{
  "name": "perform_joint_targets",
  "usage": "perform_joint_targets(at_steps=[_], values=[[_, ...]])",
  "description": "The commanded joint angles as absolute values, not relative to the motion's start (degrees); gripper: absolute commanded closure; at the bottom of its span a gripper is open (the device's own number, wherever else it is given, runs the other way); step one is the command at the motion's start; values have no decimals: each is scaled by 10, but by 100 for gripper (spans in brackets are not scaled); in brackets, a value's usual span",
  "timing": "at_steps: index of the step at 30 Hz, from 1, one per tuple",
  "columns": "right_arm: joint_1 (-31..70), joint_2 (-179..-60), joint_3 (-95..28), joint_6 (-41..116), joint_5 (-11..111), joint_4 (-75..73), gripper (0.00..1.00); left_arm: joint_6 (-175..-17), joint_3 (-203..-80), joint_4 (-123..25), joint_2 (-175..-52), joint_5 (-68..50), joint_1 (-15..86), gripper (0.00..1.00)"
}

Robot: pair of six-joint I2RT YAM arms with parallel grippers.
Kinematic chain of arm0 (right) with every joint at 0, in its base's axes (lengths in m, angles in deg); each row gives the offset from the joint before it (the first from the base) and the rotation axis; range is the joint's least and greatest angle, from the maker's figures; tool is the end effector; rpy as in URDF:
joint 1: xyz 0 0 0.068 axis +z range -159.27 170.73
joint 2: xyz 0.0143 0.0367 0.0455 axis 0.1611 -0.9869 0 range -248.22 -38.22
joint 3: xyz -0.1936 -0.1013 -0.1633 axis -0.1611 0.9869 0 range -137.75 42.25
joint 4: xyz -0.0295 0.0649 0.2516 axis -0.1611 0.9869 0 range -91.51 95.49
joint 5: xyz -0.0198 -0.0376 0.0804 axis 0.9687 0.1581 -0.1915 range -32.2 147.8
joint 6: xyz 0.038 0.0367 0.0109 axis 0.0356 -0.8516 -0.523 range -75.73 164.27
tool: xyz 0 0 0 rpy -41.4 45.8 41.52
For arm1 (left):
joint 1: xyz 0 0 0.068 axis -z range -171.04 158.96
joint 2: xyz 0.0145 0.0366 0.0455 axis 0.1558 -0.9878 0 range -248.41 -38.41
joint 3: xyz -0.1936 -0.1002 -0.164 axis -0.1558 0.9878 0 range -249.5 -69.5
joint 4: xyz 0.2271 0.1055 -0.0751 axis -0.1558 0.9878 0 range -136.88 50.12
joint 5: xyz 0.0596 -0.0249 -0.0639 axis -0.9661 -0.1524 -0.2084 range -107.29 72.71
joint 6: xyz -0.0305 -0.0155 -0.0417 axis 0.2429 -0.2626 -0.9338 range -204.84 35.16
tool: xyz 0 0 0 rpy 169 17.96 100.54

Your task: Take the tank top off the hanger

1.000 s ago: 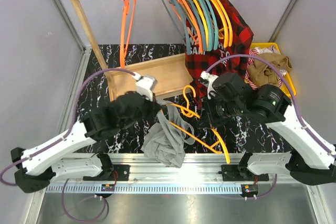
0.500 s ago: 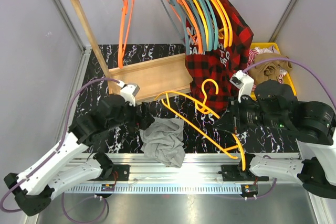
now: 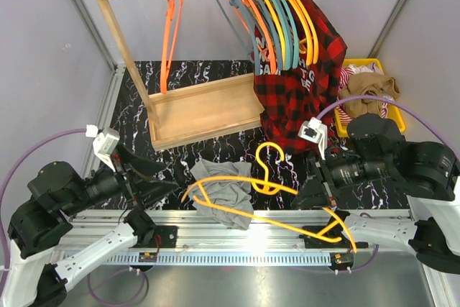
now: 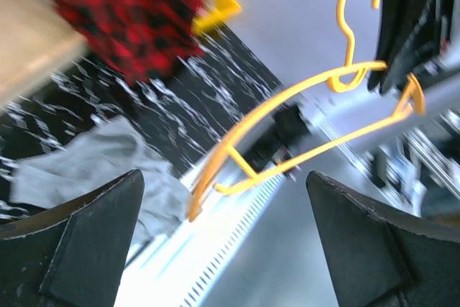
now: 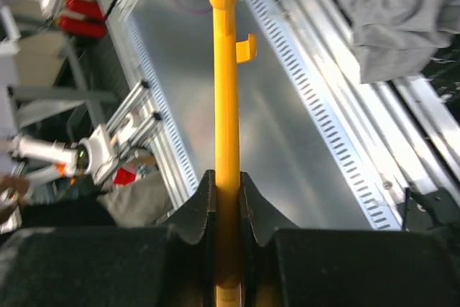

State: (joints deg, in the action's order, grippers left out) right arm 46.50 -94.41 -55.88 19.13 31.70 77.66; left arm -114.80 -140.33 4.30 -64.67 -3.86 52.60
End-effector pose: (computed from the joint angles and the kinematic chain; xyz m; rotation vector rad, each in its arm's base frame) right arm 0.0431 0.0912 0.4771 -0.9158 2.2810 1.2169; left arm 0.0114 -0.0222 0.4324 0.4044 1.7763 -1.1376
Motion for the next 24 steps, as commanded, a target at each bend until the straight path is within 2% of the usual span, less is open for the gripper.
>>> perform_joint_targets(at_steps=[1,6,10,18,24], values=[[469,-932,-558,239,169,811,100,-1177,-1405,65,-643,98,526,1],[469,-944,-550,262,117,783,100,-1197,-1365,45,-640,222,526,1],[470,-959,-557,278,121,787,100,-1250,-1340,-70,-625,308,526,1],[469,-975,-584,273,175,754,100,-1280,-1298,-115,-632,394,526,1],[470,-975,-588,255,190,700,100,-1237,-1301,-49,-650,392,526,1]])
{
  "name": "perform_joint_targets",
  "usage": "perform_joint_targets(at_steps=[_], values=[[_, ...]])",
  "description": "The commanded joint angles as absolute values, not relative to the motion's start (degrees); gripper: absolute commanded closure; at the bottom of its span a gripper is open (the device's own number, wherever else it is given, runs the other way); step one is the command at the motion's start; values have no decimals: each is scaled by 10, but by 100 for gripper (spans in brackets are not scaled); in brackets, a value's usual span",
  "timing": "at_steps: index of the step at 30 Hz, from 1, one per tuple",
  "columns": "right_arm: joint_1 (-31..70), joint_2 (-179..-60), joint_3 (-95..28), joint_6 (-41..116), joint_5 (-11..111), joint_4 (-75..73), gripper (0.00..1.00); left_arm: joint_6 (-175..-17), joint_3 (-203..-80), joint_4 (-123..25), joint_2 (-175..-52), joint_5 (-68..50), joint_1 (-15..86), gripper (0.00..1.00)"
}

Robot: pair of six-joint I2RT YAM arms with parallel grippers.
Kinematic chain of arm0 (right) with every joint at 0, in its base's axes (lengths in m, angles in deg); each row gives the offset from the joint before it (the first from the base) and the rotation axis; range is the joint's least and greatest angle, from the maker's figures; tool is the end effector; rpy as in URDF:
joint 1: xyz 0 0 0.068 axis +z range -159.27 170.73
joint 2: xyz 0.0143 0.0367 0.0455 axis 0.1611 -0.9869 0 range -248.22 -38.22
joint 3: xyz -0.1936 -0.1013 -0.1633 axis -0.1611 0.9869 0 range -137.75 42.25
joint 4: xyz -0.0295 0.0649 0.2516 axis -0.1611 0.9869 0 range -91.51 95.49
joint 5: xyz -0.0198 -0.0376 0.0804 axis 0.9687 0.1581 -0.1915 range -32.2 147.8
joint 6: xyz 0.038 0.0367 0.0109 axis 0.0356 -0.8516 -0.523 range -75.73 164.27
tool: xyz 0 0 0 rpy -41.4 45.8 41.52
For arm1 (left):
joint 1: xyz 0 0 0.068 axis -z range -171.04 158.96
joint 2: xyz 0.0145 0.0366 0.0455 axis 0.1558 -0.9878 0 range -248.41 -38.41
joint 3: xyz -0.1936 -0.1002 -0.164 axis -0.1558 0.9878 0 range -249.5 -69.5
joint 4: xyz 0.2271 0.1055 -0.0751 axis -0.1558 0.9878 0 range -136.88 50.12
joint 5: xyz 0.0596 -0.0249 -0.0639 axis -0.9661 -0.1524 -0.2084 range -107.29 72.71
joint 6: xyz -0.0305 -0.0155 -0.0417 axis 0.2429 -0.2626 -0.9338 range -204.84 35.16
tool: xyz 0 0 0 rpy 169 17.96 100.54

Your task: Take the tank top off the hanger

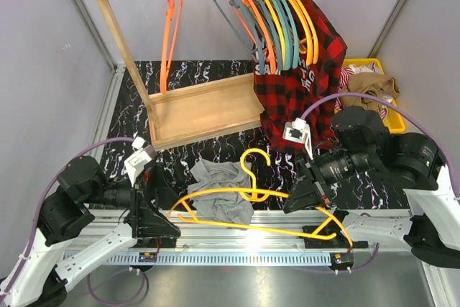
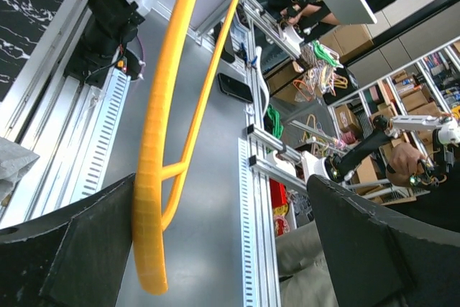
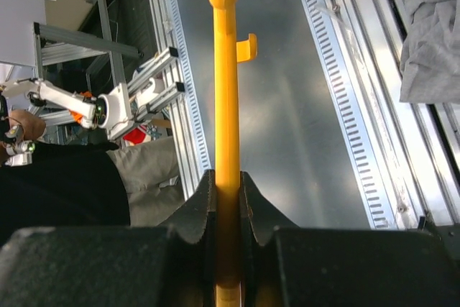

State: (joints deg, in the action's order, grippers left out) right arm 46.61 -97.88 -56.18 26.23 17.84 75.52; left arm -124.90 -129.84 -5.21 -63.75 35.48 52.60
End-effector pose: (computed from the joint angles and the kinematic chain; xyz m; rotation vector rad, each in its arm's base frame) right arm 0.0482 0.1119 0.4788 -1.1977 2.1680 1.4201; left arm 0.0113 -0.0499 0.4050 0.8734 1.8223 -1.7808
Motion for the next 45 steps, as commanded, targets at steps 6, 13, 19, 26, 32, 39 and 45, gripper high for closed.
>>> perform_joint_targets(at_steps=[6,13,19,26,32,39,45], values=[[469,-983,-585,247,205,680,100,-1240,-1299,-62,-654,407,526,5],[470,-987,-563,235,182,656,100,-1243,-1296,-89,-671,419,526,28],[469,-987,-561,233,188,654,100,-1239,-1289,-96,-683,441,526,71],[469,-975,-558,227,233,670,93,-1216,-1294,-66,-669,410,526,100],[470,-950,-564,202,438,719,1,-1154,-1341,55,-660,321,526,100],[469,-921,-599,138,701,770,0,-1119,-1438,254,-664,21,526,100],[470,-915,-606,125,749,773,0,-1112,-1501,314,-701,-165,526,100]])
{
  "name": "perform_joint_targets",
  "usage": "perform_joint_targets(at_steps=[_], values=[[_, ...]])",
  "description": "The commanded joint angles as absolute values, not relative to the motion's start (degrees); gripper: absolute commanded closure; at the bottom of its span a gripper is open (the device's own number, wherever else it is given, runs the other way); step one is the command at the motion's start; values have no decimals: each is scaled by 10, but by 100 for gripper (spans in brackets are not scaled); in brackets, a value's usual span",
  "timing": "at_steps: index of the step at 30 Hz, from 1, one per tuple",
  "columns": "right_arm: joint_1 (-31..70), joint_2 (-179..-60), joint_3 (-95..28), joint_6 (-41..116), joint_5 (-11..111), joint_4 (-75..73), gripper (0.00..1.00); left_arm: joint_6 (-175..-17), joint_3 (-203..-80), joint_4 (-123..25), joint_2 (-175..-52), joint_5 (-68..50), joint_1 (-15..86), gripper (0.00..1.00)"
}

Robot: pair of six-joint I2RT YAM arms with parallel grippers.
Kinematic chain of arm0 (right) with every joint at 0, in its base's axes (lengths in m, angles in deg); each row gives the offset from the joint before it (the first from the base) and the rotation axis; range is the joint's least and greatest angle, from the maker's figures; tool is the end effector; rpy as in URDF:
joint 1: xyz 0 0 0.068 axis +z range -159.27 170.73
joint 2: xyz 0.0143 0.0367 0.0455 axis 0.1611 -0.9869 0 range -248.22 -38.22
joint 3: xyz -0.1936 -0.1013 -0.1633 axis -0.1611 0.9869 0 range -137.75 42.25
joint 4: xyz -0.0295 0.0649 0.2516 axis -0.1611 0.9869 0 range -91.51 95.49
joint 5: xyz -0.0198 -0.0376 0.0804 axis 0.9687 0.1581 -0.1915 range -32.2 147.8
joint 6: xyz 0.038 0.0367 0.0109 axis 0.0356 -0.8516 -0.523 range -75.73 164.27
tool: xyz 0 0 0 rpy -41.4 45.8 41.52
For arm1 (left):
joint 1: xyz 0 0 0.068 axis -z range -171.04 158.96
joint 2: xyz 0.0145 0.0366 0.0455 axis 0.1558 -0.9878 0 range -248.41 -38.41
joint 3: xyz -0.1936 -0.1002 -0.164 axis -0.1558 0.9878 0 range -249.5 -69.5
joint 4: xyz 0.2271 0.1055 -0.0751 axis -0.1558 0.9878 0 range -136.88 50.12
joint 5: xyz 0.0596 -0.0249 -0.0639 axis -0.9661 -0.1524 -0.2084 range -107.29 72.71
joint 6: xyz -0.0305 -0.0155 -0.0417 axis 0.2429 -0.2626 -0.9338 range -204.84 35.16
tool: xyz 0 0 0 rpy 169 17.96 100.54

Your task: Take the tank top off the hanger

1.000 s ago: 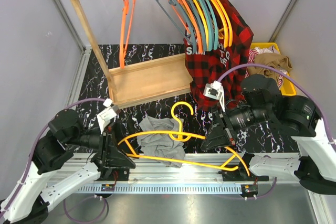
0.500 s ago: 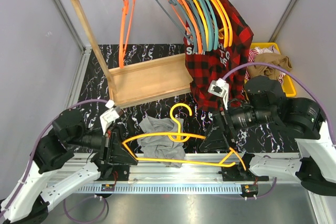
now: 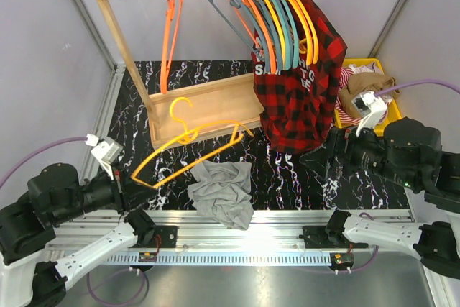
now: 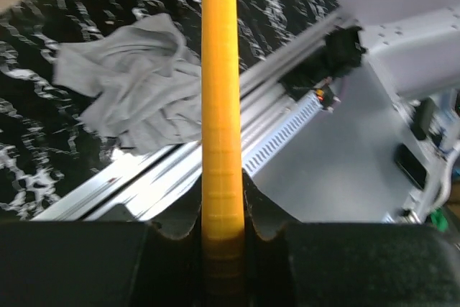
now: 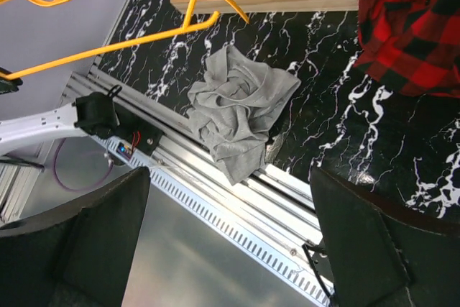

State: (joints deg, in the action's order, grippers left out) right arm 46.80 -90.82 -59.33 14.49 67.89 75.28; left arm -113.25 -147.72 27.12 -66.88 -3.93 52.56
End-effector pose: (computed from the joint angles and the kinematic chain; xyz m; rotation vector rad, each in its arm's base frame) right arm 0.0452 0.0560 0.4966 -0.3740 2.1001 0.7375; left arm -0.0060 -0.0055 0.4204 0.4416 2.0912 -1.0117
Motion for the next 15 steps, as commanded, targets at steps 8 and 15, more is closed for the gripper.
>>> perform_joint_targets(at_steps=[8,15], values=[[470,-903,-601,119,757,772,0,-1099,-1507,417,-769,-196,526,100],[469,-896,-594,114,756,772,0,-1149,-1410,418,-770,-227,526,100]])
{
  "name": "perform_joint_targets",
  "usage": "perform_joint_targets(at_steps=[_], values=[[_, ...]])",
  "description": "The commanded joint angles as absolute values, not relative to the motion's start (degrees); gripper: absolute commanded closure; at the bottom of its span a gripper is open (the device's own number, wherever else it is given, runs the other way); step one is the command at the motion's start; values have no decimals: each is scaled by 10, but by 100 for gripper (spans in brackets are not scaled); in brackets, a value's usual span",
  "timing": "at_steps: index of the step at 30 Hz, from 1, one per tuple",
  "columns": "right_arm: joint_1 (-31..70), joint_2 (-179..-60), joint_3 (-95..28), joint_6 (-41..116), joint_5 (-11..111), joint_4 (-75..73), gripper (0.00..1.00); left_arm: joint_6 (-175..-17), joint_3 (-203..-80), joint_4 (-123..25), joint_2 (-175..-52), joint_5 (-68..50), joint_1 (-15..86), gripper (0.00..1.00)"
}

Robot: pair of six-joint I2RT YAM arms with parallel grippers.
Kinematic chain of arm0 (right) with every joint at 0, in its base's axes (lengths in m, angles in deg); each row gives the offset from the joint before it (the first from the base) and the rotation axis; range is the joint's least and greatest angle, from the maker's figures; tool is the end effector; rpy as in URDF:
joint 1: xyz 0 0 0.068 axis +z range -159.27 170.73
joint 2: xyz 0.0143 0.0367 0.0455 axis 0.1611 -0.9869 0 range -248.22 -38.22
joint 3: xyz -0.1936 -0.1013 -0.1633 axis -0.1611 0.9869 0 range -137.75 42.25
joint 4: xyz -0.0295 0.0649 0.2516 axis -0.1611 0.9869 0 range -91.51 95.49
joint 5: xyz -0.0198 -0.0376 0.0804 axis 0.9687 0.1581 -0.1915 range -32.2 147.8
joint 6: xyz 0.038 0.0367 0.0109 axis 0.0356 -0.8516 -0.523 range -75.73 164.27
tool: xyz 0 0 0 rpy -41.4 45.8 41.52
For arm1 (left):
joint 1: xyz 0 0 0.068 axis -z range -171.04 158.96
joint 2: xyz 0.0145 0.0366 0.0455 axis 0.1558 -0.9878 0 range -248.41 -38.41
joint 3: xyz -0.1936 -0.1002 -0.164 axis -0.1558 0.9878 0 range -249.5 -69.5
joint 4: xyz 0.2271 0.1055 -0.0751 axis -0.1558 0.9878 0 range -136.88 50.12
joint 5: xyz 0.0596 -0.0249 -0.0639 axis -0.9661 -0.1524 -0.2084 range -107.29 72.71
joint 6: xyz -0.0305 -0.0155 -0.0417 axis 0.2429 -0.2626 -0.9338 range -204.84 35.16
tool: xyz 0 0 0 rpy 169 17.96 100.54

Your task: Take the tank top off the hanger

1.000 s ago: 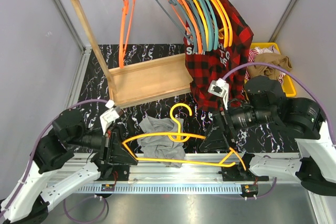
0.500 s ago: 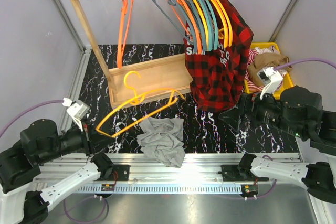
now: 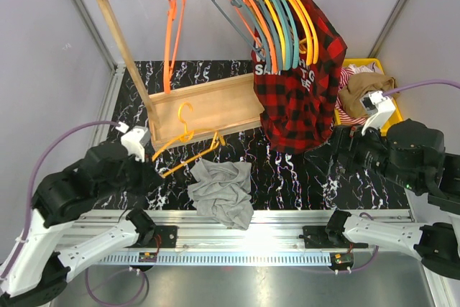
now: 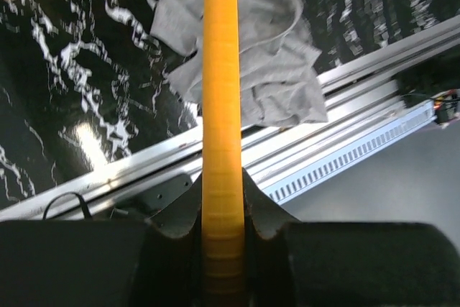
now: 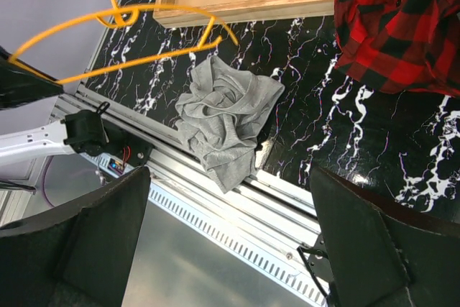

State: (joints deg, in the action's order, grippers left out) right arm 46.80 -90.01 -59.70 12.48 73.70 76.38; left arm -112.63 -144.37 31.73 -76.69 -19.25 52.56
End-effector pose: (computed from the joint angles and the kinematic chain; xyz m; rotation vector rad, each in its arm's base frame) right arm 0.0435 0.0472 0.4972 -0.2678 2.0854 0.6676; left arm 0.0408 -0.0371 0.3979 0.3092 2.3583 -0.5845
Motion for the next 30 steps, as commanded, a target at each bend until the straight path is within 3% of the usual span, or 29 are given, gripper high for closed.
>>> perform_joint_targets(at_steps=[1,8,15,30], values=[[469,-895,-594,112,756,775,0,-1153,-1410,419,-767,-244,526,100],[469,-885,-583,103,749,770,0,-1186,-1420,418,-771,-392,526,100],[469,-874,-558,93,731,751,0,-1179,-1527,414,-808,-563,526,100],[469,-859,-500,82,705,731,0,-980,-1761,263,-939,-594,526,100]])
